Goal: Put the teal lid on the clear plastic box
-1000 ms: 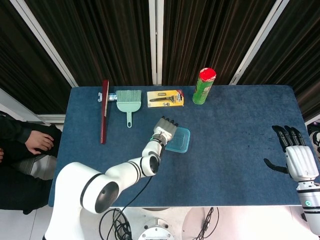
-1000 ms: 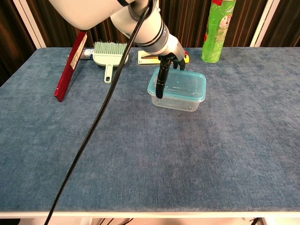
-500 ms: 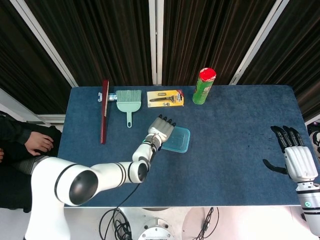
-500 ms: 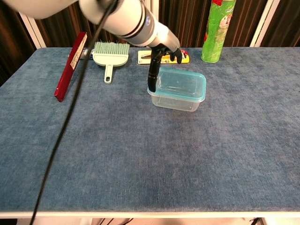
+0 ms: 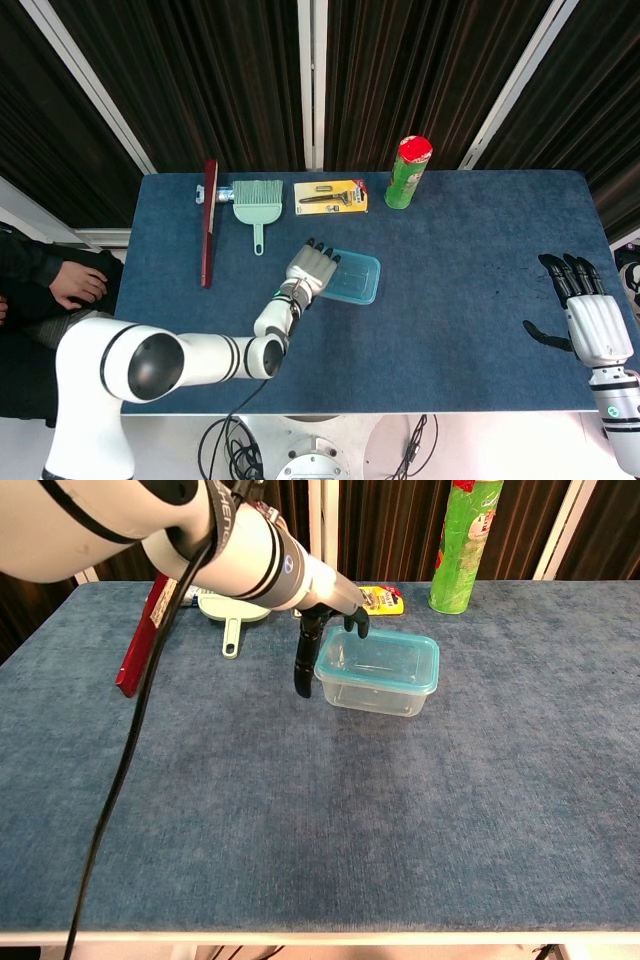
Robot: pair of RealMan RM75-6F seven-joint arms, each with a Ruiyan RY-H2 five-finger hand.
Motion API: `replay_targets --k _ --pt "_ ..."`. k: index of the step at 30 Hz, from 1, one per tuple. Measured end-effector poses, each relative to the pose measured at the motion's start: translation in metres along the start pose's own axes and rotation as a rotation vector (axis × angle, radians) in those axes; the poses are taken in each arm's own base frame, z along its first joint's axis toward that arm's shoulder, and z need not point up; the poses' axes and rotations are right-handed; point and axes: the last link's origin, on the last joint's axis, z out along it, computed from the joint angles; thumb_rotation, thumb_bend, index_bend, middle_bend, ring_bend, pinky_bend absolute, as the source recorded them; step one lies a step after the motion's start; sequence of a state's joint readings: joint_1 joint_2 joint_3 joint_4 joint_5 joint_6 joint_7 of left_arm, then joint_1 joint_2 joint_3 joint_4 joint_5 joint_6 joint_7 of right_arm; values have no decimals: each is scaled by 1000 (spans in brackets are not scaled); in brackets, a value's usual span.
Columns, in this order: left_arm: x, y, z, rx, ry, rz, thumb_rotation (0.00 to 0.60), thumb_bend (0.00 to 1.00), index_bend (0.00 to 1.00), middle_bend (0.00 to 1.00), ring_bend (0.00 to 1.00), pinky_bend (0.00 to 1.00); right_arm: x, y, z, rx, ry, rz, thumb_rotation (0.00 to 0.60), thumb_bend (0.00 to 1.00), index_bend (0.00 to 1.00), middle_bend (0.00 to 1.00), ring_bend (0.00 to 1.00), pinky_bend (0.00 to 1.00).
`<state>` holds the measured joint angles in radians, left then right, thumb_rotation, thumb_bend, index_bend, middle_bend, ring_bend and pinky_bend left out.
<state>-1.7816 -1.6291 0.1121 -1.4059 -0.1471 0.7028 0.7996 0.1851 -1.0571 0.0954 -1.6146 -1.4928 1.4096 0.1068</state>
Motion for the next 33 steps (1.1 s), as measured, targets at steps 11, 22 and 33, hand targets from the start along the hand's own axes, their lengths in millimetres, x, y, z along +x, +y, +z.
replay_targets --k 11,22,33 --pt "-5 2 2 14 -8 25 600 41 101 60 0 0 0 0 -2 -1 2 0 600 109 0 83 0 0" --pt "0 5 -20 -31 48 36 600 40 101 60 0 0 2 -3 -5 10 10 -2 600 109 0 83 0 0" --pt "-26 4 -51 -82 62 75 600 41 111 64 0 0 0 -8 -6 22 5 -3 600 109 0 83 0 0"
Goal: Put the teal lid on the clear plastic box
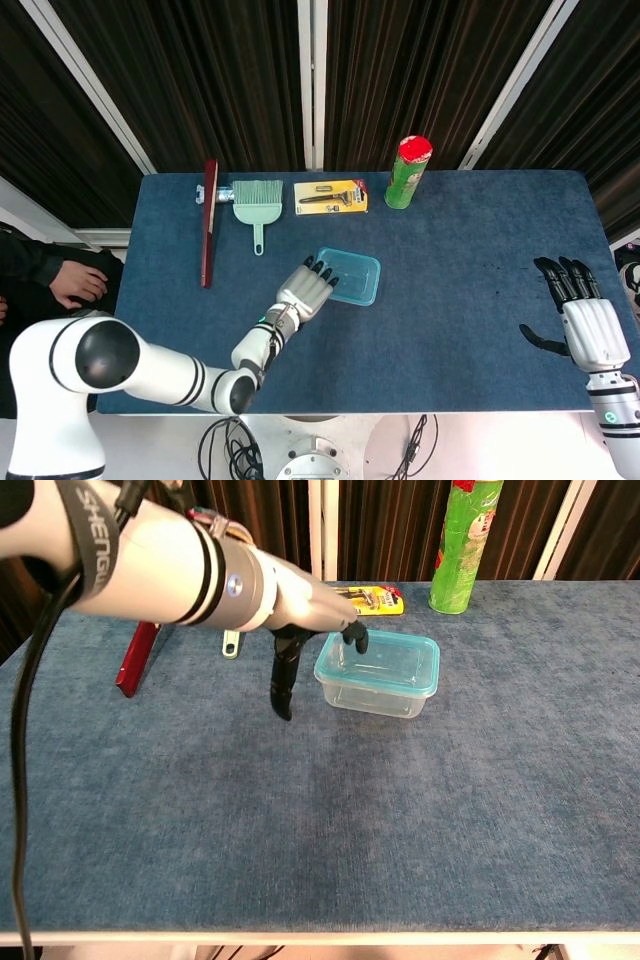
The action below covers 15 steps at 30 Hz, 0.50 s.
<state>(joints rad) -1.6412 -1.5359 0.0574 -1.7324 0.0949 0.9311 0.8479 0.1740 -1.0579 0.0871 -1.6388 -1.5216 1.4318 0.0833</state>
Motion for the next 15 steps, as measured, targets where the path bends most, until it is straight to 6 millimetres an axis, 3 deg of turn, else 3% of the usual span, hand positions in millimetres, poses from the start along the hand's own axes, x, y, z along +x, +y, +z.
replay_targets --k 15 --pt "-22 5 -2 27 -42 43 600 33 111 64 0 0 -2 -3 0 7 -7 0 600 109 0 83 0 0"
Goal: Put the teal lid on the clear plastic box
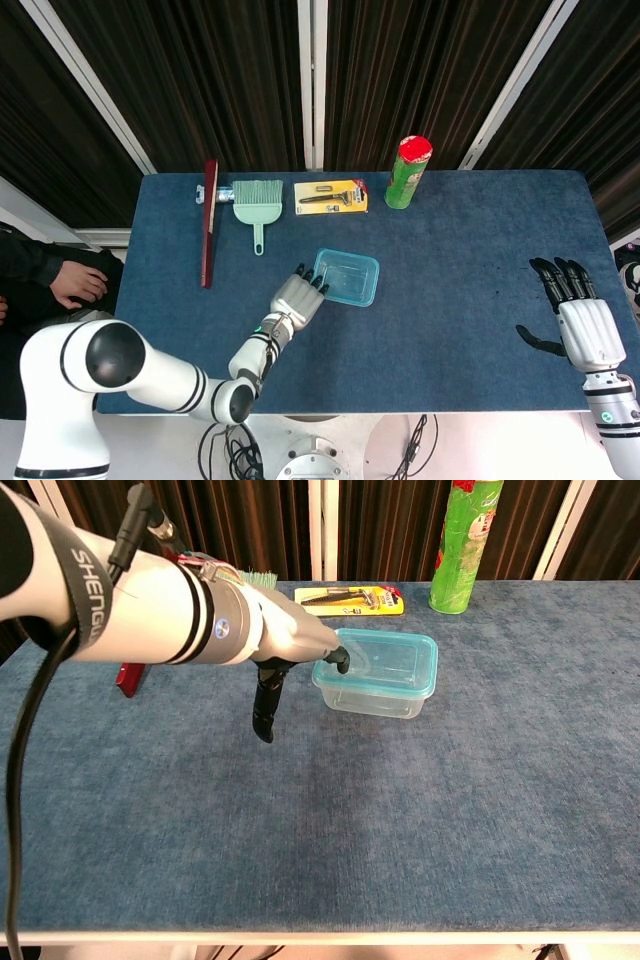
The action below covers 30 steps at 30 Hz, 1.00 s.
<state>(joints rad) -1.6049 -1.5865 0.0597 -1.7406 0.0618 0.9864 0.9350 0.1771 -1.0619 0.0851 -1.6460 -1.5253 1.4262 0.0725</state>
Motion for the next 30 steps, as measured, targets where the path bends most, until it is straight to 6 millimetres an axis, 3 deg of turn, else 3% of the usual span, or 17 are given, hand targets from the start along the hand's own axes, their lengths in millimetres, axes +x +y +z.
replay_targets --k 9,17,21,30 --pt "-3 5 3 -6 -6 -5 600 33 111 64 0 0 0 0 -2 -1 2 0 600 109 0 83 0 0" --pt "14 7 -1 -32 69 -25 600 31 111 64 0 0 1 2 -3 -4 9 3 600 110 0 83 0 0" --pt "25 16 -3 -69 124 -27 600 31 111 64 0 0 1 3 -4 -6 8 4 600 109 0 83 0 0" --pt "23 39 8 -102 105 -11 600 31 111 64 0 0 1 8 -6 -23 6 10 600 110 0 83 0 0"
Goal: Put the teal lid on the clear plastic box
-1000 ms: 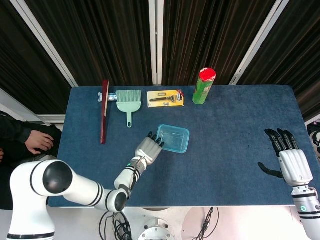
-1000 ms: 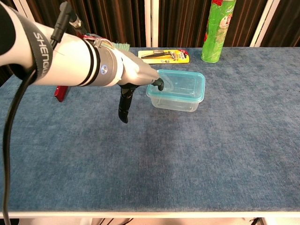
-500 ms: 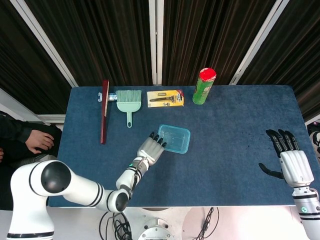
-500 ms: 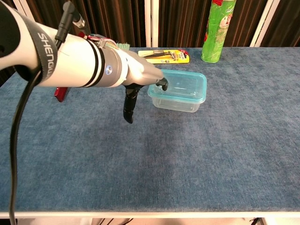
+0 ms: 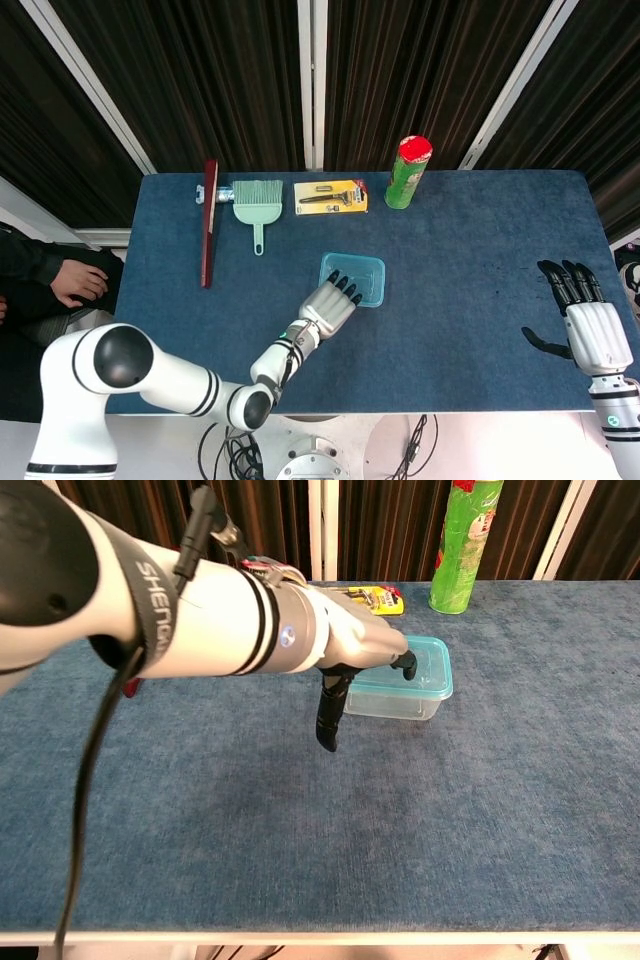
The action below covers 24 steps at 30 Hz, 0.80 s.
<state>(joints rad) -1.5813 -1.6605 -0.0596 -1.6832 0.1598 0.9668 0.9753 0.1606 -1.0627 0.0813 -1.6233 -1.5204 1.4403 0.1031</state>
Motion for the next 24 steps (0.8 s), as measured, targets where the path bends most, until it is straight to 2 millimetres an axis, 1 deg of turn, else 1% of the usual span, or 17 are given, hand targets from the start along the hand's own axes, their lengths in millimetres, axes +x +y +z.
replay_targets --k 6,15,20,23,24 --pt "-4 7 9 4 -23 10 600 31 111 64 0 0 -1 2 1 -1 -3 4 600 110 0 83 0 0" --pt "-9 8 9 15 -33 30 600 31 111 64 0 0 -2 3 1 1 -2 7 600 109 0 83 0 0" --pt "1 4 2 13 4 10 600 31 111 64 0 0 1 4 -1 -1 7 5 600 109 0 83 0 0" --pt "8 -4 -6 14 42 -27 600 31 111 64 0 0 3 5 -2 -4 8 7 600 109 0 83 0 0" --pt "12 -9 -10 17 63 -49 600 30 111 64 0 0 3 5 -2 -6 7 7 600 109 0 83 0 0"
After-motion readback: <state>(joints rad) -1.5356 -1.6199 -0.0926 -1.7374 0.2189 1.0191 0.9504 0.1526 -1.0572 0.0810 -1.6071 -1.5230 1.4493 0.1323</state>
